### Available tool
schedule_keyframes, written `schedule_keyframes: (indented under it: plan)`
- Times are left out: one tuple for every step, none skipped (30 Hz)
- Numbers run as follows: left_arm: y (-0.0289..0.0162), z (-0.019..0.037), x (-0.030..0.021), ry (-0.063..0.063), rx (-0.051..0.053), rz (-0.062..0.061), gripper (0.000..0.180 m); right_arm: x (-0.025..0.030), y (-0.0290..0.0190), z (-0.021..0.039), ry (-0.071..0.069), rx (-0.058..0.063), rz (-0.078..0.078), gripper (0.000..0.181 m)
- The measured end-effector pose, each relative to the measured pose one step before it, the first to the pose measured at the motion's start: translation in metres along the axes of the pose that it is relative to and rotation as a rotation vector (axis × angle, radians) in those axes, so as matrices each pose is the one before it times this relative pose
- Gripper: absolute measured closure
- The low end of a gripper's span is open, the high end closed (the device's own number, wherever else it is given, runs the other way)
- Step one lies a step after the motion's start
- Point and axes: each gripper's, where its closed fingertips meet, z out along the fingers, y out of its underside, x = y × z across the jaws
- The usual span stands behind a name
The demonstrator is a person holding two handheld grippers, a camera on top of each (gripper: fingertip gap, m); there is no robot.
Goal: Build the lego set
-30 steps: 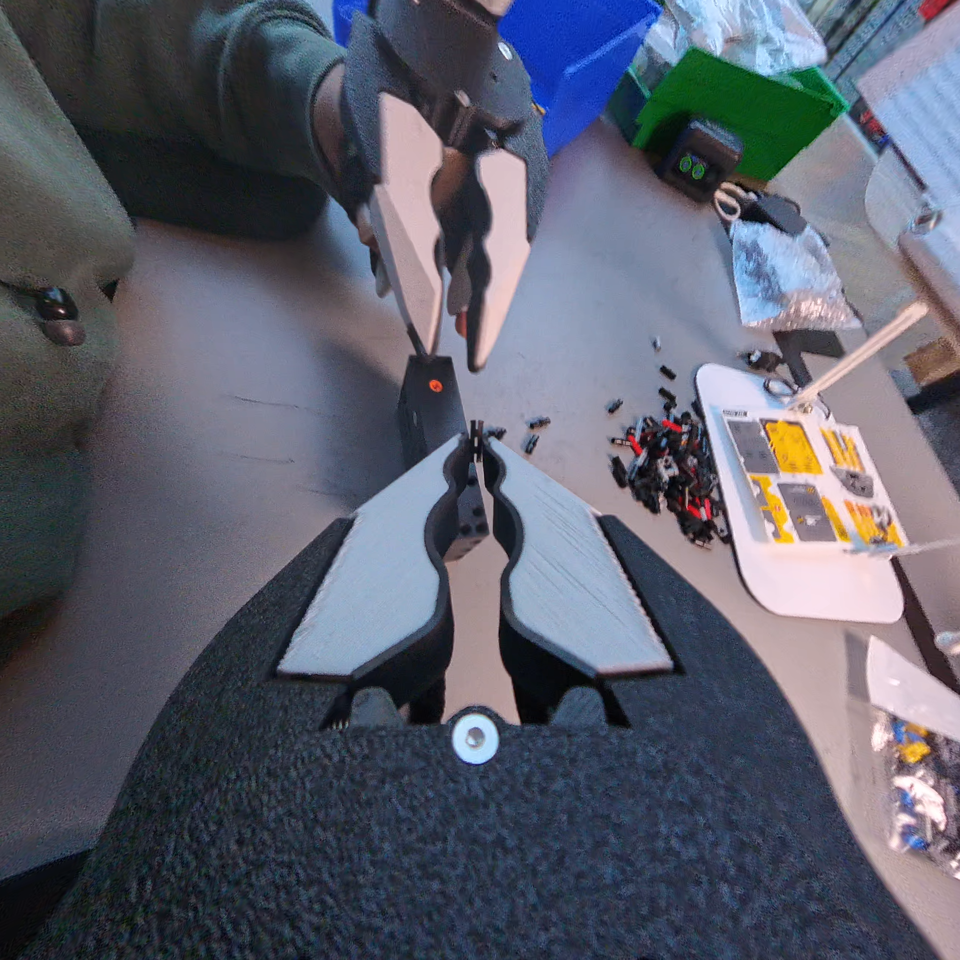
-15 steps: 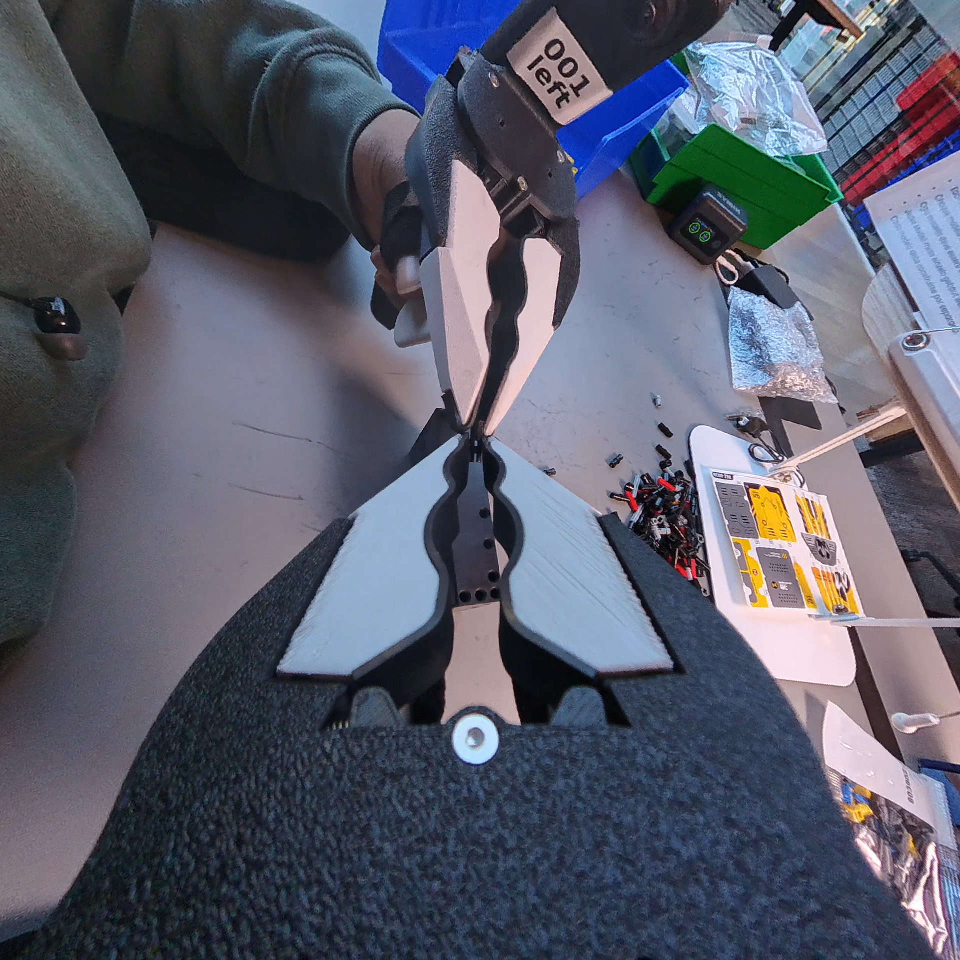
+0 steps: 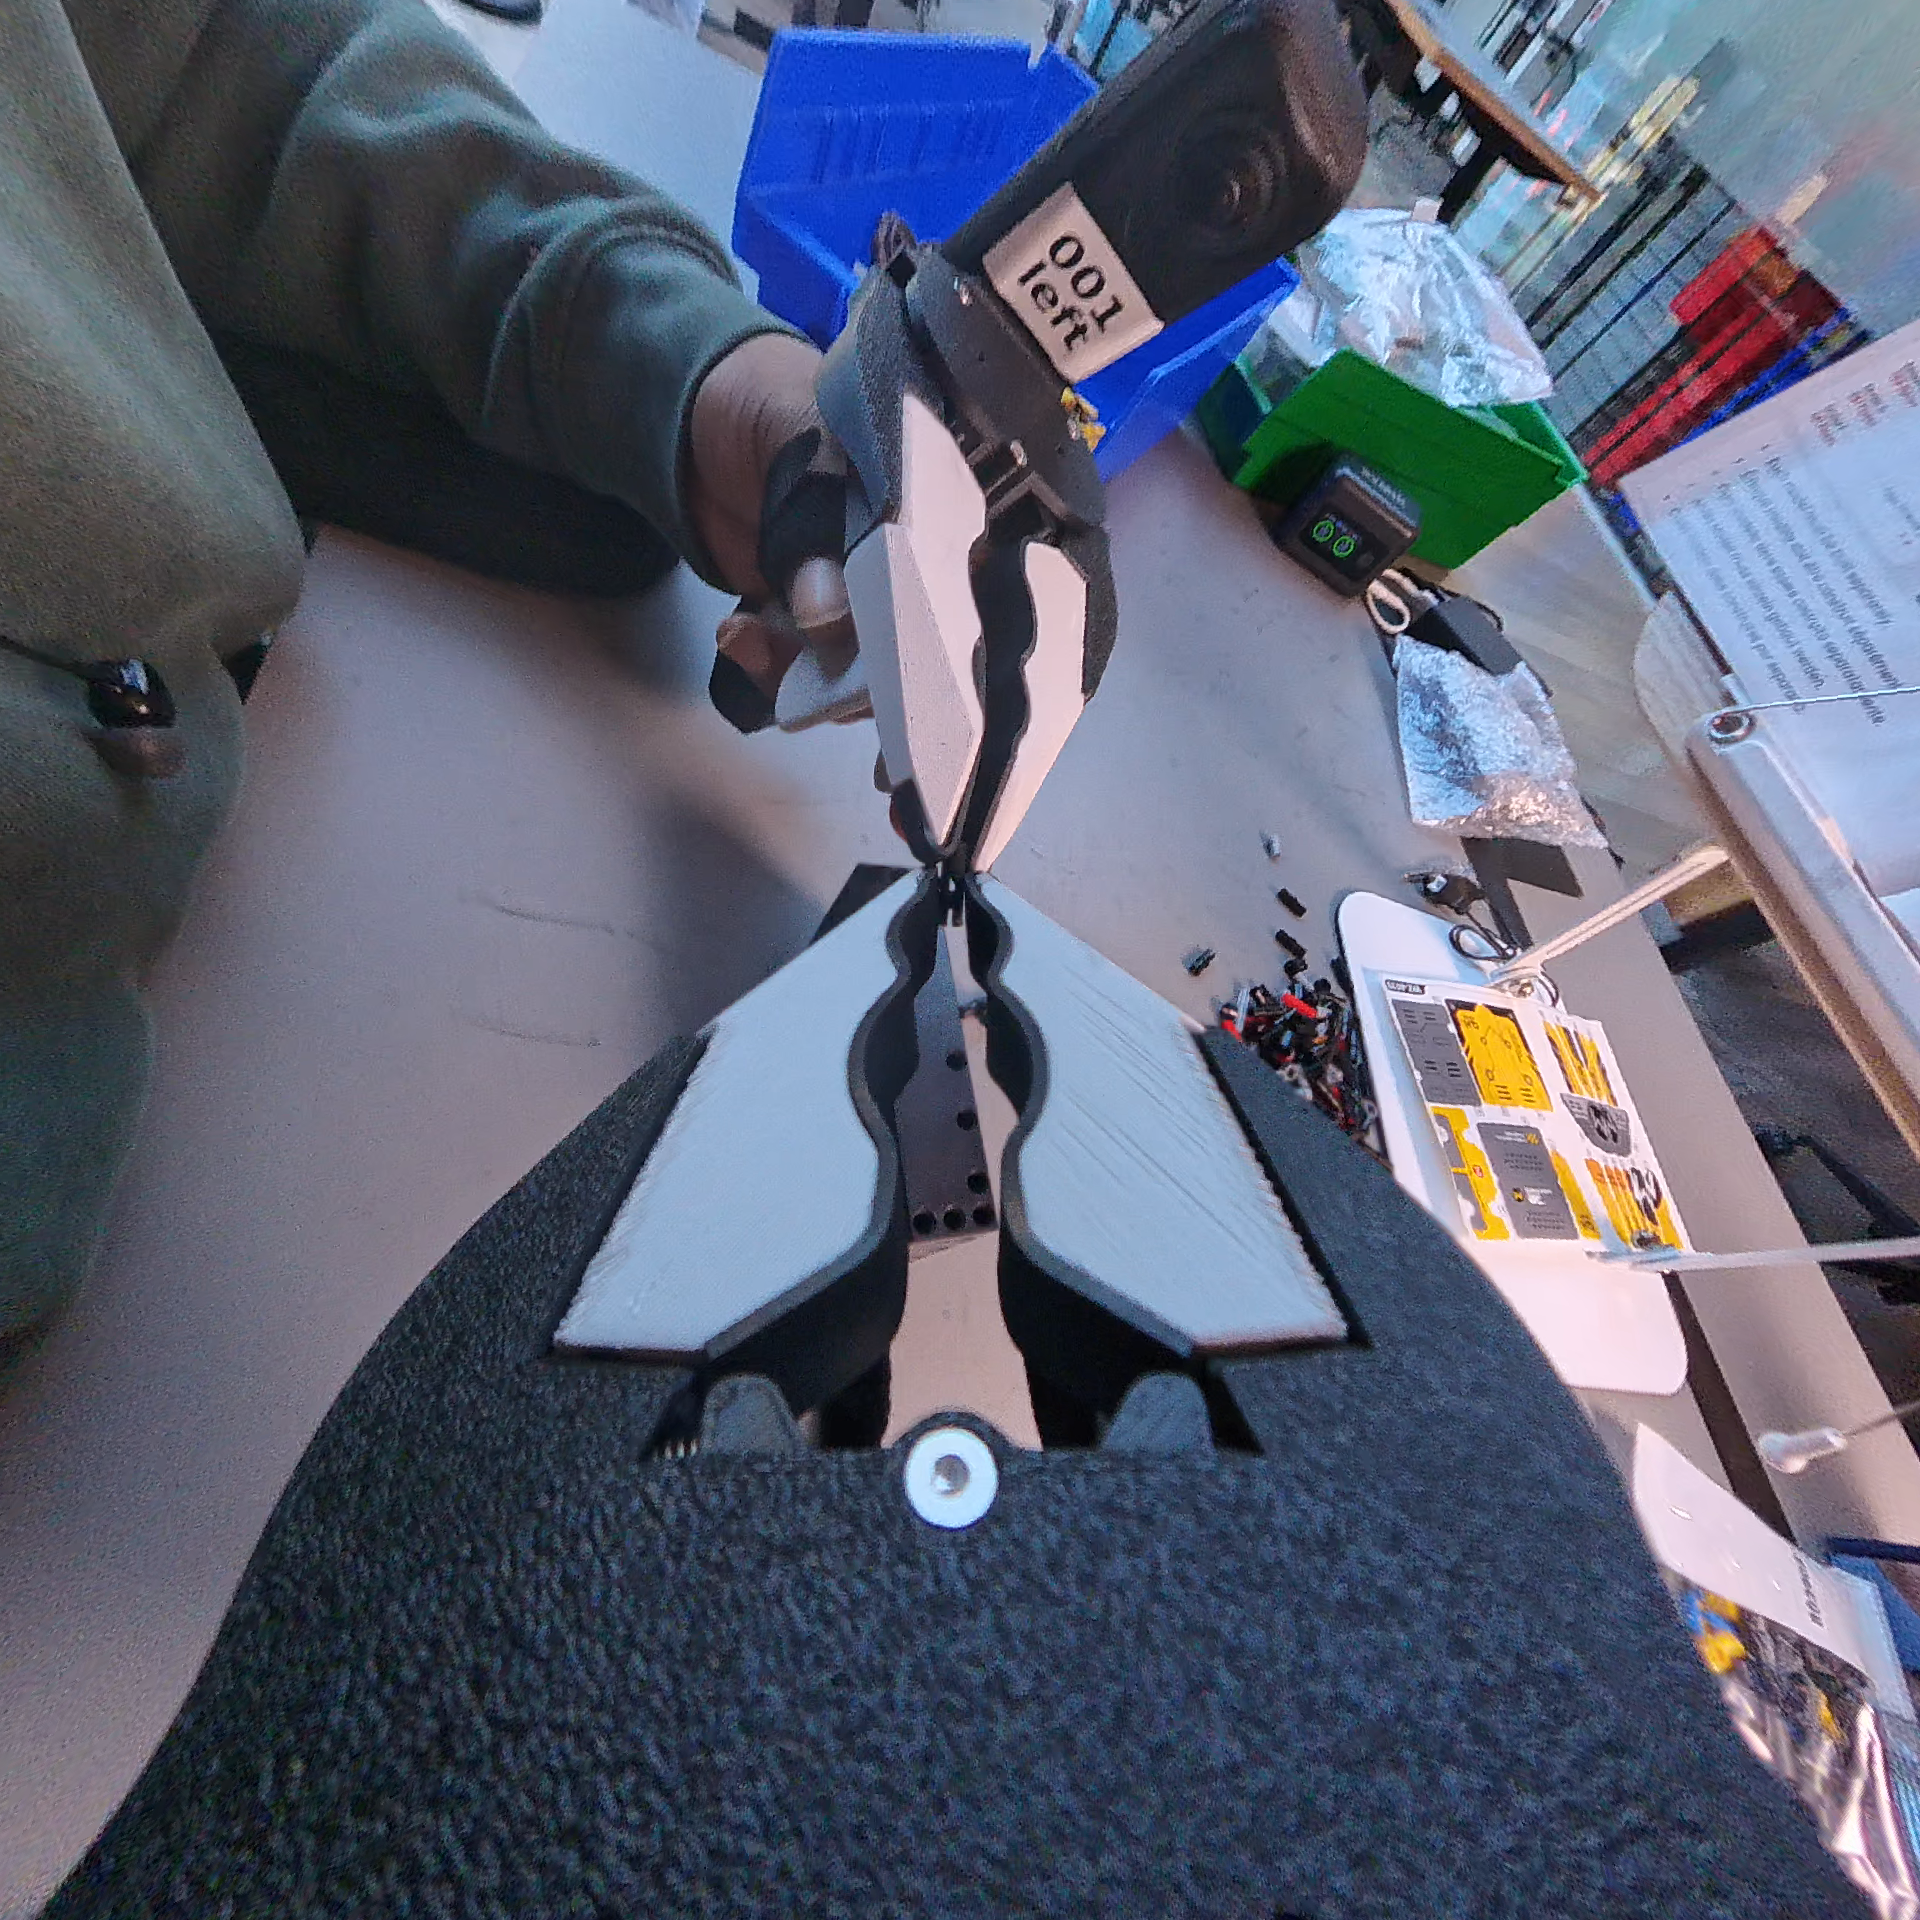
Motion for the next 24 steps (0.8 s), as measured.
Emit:
schedule_keyframes:
  plan:
    - [-0.00428,-0.00112,0.00227,0.0172,0.0289,-0.0039,0.175,0.00154,-0.00439,-0.00125,0.0085,0.0389,0.0095,0.178]
    - [-0.00412,-0.00105,0.00243,0.0186,0.0284,-0.0081,0.176,0.00113,-0.00502,-0.00123,0.0072,0.0432,0.0147,0.178]
    - [-0.00404,-0.00081,0.00224,0.0179,0.0280,-0.0133,0.176,0.00120,-0.00442,-0.00075,0.0073,0.0386,0.0184,0.178]
    - [-0.00412,-0.00069,0.00232,0.0202,0.0311,-0.0155,0.176,0.00113,-0.00451,-0.00076,0.0091,0.0400,0.0162,0.178]
    - [-0.00392,-0.00052,0.00255,0.0227,0.0319,-0.0208,0.176,0.00085,-0.00500,-0.00073,0.0084,0.0422,0.0142,0.178]
    - [-0.00356,-0.00020,0.00246,0.0238,0.0305,-0.0239,0.176,0.00054,-0.00452,-0.00067,0.0062,0.0365,0.0130,0.177]
    - [-0.00305,-0.00015,0.00192,0.0209,0.0284,-0.0236,0.176,0.00022,-0.00377,-0.00065,0.0035,0.0302,0.0112,0.177]
    - [-0.00265,-0.00037,0.00091,0.0160,0.0261,-0.0229,0.176,0.00055,-0.00270,-0.00042,0.0044,0.0225,0.0084,0.176]
    - [-0.00246,-0.00078,0.00043,0.0137,0.0240,-0.0215,0.176,-0.00005,-0.00164,-0.00024,-0.0002,0.0147,0.0047,0.173]
    - [-0.00210,-0.00085,0.00002,0.0111,0.0206,-0.0196,0.176,-0.00029,-0.00112,-0.00020,-0.0020,0.0104,0.0034,0.170]
    - [-0.00186,-0.00089,-0.00023,0.0082,0.0168,-0.0171,0.176,0.00075,-0.00052,-0.00027,0.0053,0.0068,0.0002,0.168]
    - [-0.00148,-0.00087,-0.00038,0.0052,0.0132,-0.0136,0.176,0.00091,-0.00004,-0.00014,0.0070,0.0032,-0.0016,0.167]
    - [-0.00125,-0.00074,-0.00029,0.0043,0.0099,-0.0100,0.176,0.00081,0.00062,0.00012,0.0058,-0.0020,-0.0021,0.167]
    - [-0.00096,-0.00052,-0.00002,0.0037,0.0076,-0.0076,0.176,0.00055,0.00057,0.00029,0.0049,-0.0009,-0.0040,0.166]
    - [-0.00052,-0.00022,0.00002,0.0029,0.0047,-0.0055,0.176,0.00053,0.00012,0.00037,0.0055,0.0014,-0.0036,0.166]
    - [-0.00017,0.00005,0.00018,0.0035,0.0016,-0.0048,0.176,0.00108,0.00014,0.00048,0.0067,0.0010,-0.0017,0.166]
    - [0.00018,0.00010,0.00007,0.0030,0.0003,-0.0045,0.176,0.00158,0.00018,0.00048,0.0093,0.0003,-0.0016,0.167]
    - [0.00018,0.00018,0.00013,0.0025,0.0012,-0.0040,0.176,0.00155,-0.00048,0.00045,0.0080,0.0052,-0.0007,0.167]
    - [0.00031,0.00023,0.00007,0.0021,0.0012,-0.0044,0.176,0.00025,-0.00052,0.00063,-0.0012,0.0028,0.0031,0.167]
    - [0.00040,0.00030,-0.00023,0.0006,0.0000,-0.0036,0.176,0.00007,-0.00046,0.00080,-0.0011,0.0017,-0.0007,0.168]
    - [0.00048,0.00025,-0.00023,0.0004,-0.0003,-0.0028,0.176,0.00019,-0.00114,0.00058,0.0030,0.0054,-0.0063,0.171]
    - [0.00041,0.00018,0.00015,0.0036,0.0007,-0.0047,0.176,-0.00087,-0.00076,0.00063,-0.0044,0.0020,-0.0044,0.173]
    - [0.00006,0.00003,0.00032,0.0054,0.0029,-0.0068,0.176,-0.00105,0.00046,0.00090,-0.0055,-0.0053,-0.0014,0.174]
    - [0.00015,-0.00002,0.00015,0.0040,0.0022,-0.0070,0.176,0.00096,-0.00013,0.00022,0.0051,-0.0002,-0.0047,0.177]
